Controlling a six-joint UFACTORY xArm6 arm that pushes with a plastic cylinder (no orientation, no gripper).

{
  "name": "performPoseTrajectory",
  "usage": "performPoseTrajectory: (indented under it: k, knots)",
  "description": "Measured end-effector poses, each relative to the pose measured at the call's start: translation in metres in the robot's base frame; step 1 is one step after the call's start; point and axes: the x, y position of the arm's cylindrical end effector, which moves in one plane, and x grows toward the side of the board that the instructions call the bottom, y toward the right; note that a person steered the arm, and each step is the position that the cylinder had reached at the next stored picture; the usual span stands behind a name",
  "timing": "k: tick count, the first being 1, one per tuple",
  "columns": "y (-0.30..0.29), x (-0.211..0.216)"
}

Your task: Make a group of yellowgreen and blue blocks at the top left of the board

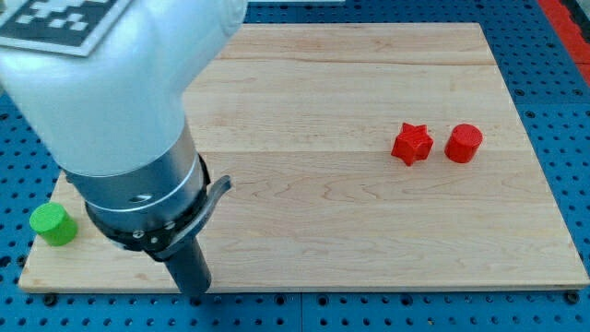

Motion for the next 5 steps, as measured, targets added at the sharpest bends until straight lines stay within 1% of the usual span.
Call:
performPoseTrajectory:
  k: [1,2,3,4,5]
  knots:
    - [-0.096,0.0]
    - [-0.146,-0.028]
    - [-0.146,-0.085]
    - [-0.131,-0.101]
    - [-0.109,-0.059]
